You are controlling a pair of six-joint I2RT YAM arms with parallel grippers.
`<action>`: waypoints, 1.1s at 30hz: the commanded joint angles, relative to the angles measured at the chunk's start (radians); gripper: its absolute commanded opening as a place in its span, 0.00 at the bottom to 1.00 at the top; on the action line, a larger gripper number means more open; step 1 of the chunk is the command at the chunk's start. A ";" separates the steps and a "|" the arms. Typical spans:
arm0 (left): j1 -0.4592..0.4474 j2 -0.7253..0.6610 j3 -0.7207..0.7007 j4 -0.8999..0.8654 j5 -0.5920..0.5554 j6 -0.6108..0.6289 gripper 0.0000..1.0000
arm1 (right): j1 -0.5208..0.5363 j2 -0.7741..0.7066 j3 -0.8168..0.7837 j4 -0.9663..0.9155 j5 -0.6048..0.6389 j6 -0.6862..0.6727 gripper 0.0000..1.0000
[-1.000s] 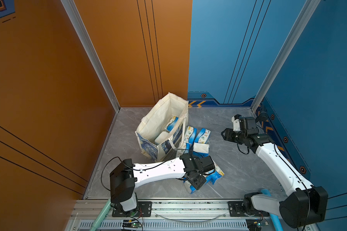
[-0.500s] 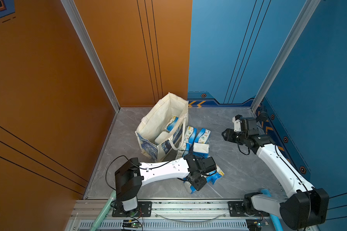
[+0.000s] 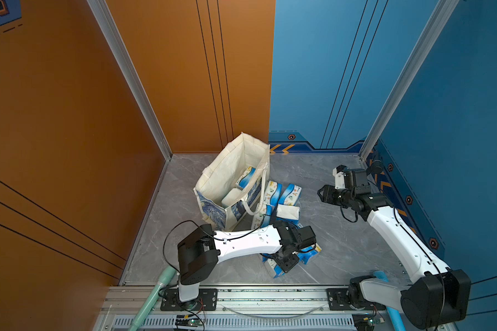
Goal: Put tissues into the canvas bag
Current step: Pick up the pack of facial tissues from the center of the board.
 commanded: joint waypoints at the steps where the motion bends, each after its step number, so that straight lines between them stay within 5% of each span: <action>1: -0.019 0.043 0.014 -0.015 -0.006 0.022 0.54 | -0.007 -0.026 -0.011 0.005 -0.008 0.000 0.52; 7: -0.016 0.039 0.016 -0.015 0.048 0.031 0.22 | -0.007 -0.026 -0.002 0.003 -0.010 0.000 0.52; 25: 0.041 -0.339 0.006 -0.031 0.175 0.044 0.18 | -0.003 -0.068 0.007 -0.021 0.002 -0.004 0.52; 33: 0.156 -0.537 0.229 -0.029 -0.004 0.104 0.25 | 0.044 -0.051 0.025 -0.013 0.031 0.003 0.52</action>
